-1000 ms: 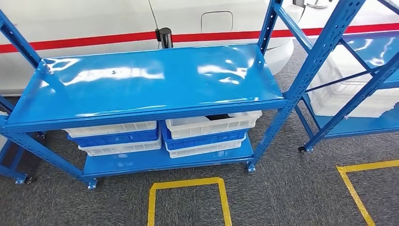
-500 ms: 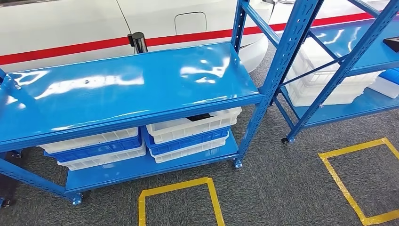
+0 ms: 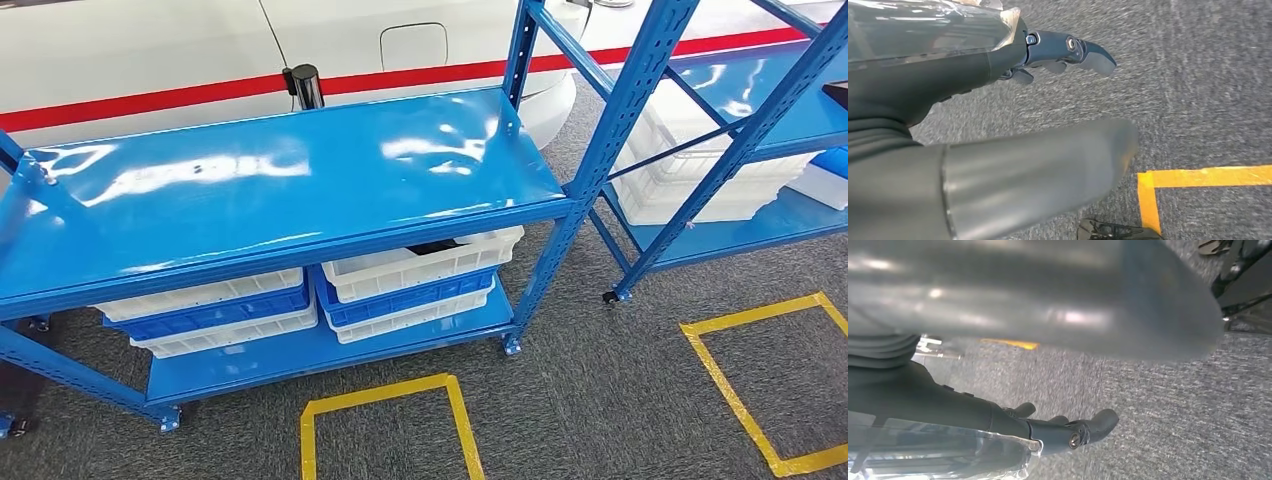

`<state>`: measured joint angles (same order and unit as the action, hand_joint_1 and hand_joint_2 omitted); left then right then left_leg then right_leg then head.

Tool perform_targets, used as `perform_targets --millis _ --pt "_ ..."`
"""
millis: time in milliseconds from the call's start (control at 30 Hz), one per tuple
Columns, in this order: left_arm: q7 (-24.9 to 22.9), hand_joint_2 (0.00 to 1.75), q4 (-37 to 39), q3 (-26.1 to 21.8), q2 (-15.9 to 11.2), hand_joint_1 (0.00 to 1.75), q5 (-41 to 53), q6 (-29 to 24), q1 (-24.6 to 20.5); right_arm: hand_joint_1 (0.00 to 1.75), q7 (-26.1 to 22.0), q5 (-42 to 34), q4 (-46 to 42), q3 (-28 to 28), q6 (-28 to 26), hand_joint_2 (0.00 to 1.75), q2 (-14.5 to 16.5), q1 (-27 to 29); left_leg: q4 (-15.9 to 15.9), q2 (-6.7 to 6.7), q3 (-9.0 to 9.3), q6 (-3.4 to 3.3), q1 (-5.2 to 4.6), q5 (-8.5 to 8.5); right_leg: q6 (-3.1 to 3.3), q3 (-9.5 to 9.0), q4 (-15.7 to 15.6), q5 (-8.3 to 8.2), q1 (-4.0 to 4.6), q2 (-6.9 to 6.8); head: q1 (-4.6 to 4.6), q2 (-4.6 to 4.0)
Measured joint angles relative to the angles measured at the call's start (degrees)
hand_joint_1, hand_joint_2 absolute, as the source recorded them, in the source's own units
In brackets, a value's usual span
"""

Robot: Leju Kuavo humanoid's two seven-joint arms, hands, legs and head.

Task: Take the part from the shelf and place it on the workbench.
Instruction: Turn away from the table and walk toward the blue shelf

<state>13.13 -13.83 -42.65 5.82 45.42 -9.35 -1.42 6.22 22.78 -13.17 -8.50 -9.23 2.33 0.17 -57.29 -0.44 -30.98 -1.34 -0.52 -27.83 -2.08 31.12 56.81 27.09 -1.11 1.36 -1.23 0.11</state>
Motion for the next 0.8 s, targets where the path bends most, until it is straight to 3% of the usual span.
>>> perform_targets --millis 800 --pt "-10.0 0.0 -6.1 31.1 -3.9 0.0 -35.0 7.1 7.0 0.0 -4.6 -17.6 -6.2 5.6 7.0 0.0 -1.5 5.8 0.0 0.01 -0.04 0.02 0.41 -0.12 -0.12 0.41 0.0 0.14 0.06 0.0 -0.01 0.0"
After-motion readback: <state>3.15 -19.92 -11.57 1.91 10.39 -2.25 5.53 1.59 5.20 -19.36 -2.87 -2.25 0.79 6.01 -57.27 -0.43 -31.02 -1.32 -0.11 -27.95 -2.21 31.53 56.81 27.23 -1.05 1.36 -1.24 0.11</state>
